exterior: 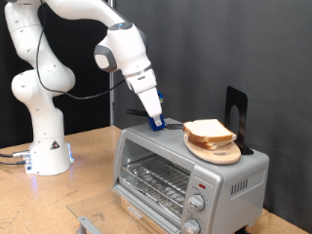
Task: Make a piece of toast with the oven
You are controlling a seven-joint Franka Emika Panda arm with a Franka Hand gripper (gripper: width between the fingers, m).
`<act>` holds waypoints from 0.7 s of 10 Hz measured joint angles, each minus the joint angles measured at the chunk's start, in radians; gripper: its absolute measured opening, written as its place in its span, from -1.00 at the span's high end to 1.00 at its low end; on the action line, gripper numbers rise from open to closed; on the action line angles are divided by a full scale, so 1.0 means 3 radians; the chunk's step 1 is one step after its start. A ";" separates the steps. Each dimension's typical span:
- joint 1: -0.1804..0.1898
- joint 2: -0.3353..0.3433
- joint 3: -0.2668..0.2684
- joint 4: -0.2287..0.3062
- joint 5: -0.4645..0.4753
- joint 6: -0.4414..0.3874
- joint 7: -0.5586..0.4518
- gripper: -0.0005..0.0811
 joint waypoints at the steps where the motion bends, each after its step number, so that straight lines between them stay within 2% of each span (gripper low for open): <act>1: 0.0000 0.0001 0.0000 -0.0016 0.0003 0.0014 0.0002 -0.98; 7: 0.0030 0.0008 0.0001 -0.0056 0.0096 0.0144 -0.0013 -0.98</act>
